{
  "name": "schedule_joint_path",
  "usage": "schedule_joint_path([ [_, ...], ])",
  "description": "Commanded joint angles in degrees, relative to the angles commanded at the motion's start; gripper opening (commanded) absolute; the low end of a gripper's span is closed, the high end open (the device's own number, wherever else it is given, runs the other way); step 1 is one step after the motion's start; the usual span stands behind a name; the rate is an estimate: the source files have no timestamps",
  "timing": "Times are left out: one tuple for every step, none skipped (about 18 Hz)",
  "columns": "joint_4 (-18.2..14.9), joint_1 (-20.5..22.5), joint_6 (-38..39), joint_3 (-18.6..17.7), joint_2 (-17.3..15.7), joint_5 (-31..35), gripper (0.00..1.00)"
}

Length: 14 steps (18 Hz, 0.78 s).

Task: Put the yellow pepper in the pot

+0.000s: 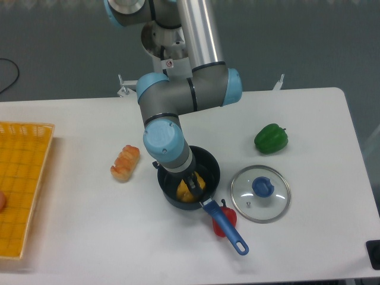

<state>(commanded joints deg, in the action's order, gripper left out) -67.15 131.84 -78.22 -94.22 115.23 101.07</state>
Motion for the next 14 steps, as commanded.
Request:
schedule_joint_path([
  [-0.1,0.0,0.0,0.0,-0.1,0.0,1.00],
  [-0.2,0.0,0.1,0.6,-0.3,0.0,1.00],
  [-0.2,0.0,0.4,0.9,-0.6,0.0,1.00],
  [-0.1,0.0,0.5,1.1,-1.2,0.0,1.00],
  [-0.1,0.0,0.5,1.3,-1.6,-0.5,1.00],
  [-0.1,0.1,0.4,1.9,-2.1,-0.6,1.00],
  [-0.1,0.2,0.4,2.8,-2.6,-0.8,1.00],
  [-0.3,0.2,0.4,3.5,-2.9,-0.8,1.00],
  [-0.4,0.3,0.4,3.8,-3.1,-1.2,1.00],
  [-0.4,0.4,0.4,3.9,-3.3,-1.6,1.00],
  [-0.4,0.4,0.3,3.9,-3.5,-1.8,1.00],
  [-0.3,0.4,0.3,3.9,-3.5,-2.1,1.00],
  [-0.2,0.5,0.3,3.9,-3.6,-2.2,1.00],
  [-0.2,0.8,0.2,3.9,-3.9,-2.3,1.00],
])
